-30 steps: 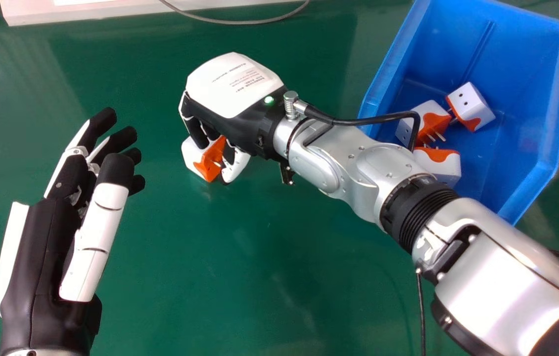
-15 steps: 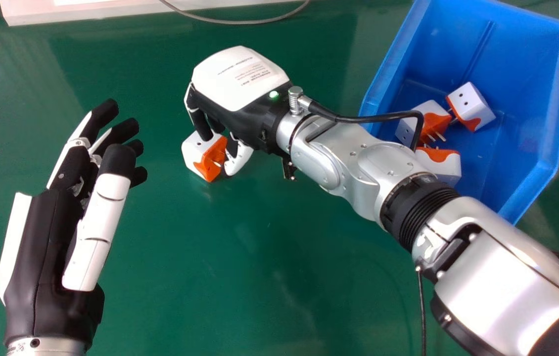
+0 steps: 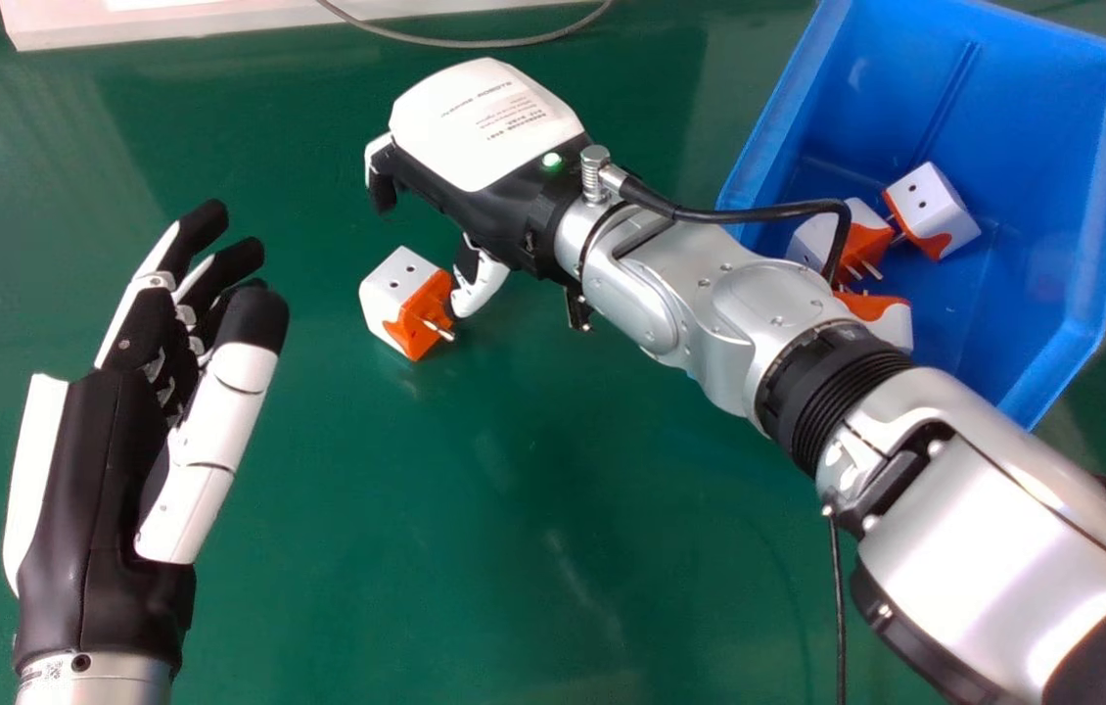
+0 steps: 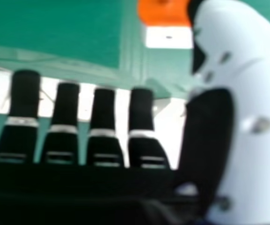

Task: Pick all objects and put in blue box

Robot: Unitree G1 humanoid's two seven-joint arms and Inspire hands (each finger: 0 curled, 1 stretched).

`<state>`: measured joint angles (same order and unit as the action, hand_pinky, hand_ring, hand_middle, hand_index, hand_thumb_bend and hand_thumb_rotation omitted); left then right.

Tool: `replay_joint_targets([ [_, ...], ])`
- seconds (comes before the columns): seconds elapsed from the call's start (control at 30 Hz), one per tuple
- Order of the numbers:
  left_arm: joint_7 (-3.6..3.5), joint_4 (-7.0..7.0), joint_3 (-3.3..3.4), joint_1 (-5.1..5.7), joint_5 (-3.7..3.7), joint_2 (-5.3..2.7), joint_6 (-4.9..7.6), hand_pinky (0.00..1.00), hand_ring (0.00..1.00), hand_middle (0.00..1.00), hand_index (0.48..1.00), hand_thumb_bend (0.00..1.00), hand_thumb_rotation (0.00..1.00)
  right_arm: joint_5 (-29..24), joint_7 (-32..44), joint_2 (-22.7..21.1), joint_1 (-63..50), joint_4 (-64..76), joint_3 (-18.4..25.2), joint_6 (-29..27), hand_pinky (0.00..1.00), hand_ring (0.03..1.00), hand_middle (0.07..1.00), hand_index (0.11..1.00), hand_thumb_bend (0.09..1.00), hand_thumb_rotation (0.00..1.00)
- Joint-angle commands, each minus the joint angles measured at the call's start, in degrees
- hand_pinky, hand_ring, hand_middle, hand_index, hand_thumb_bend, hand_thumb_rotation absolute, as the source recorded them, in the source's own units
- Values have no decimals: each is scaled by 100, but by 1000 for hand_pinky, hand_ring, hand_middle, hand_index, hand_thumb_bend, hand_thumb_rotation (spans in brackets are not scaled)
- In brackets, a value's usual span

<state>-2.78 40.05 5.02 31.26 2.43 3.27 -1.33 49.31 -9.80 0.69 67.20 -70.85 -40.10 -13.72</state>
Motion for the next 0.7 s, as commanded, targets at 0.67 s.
replay_joint_targets([
  [0.67,-15,655,-309,1045,-135,-155,548,792,842,845,863,718,834,-117,574,87,37,150,43,7,858,1000,1000,988,792,0],
])
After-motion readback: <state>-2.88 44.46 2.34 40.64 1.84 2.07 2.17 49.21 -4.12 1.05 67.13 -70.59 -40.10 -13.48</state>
